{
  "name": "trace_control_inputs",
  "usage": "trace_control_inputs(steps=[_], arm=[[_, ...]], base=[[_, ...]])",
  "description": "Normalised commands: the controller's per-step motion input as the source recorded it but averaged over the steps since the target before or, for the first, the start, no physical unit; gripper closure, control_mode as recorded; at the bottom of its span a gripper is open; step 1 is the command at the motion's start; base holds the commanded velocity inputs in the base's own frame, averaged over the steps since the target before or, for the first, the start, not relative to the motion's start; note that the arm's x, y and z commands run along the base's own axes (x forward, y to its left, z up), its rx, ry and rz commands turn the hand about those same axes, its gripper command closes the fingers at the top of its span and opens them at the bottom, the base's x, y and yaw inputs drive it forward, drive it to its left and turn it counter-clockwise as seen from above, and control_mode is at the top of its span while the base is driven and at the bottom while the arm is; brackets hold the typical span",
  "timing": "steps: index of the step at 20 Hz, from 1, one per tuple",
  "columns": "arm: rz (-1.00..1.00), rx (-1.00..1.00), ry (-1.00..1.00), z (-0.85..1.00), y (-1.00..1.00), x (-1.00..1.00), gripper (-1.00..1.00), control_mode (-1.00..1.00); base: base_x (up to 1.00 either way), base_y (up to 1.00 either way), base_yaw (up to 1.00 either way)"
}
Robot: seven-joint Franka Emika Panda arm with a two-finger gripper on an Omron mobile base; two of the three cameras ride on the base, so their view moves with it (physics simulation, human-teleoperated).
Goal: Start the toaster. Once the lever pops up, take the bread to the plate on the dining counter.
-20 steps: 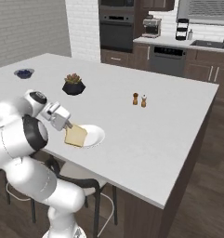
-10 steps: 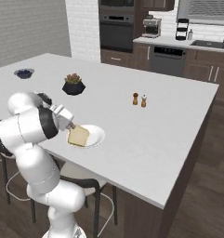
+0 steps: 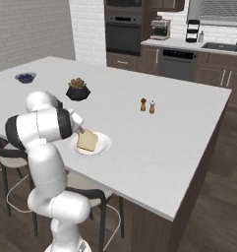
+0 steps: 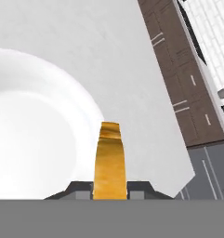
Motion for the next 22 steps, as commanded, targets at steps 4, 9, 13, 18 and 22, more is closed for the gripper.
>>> trace_control_inputs(steps=[4,9,13,18,22], arm=[[0.00,0.00,-0.09,-0.41,0.00,0.26,-1.00,-1.00],[0.00,0.04,-0.15,-0.25,0.00,0.11,-1.00,-1.00],[0.01,0.15,-0.20,0.04,-0.01,0.01,-1.00,-1.00],[0.02,0.18,-0.11,0.27,0.29,0.01,-1.00,-1.00],[0.03,0.11,0.00,0.31,0.73,0.06,-1.00,-1.00]], base=[[0.00,0.00,0.00],[0.00,0.00,0.00],[0.00,0.00,0.00],[0.00,0.00,0.00],[0.00,0.00,0.00]])
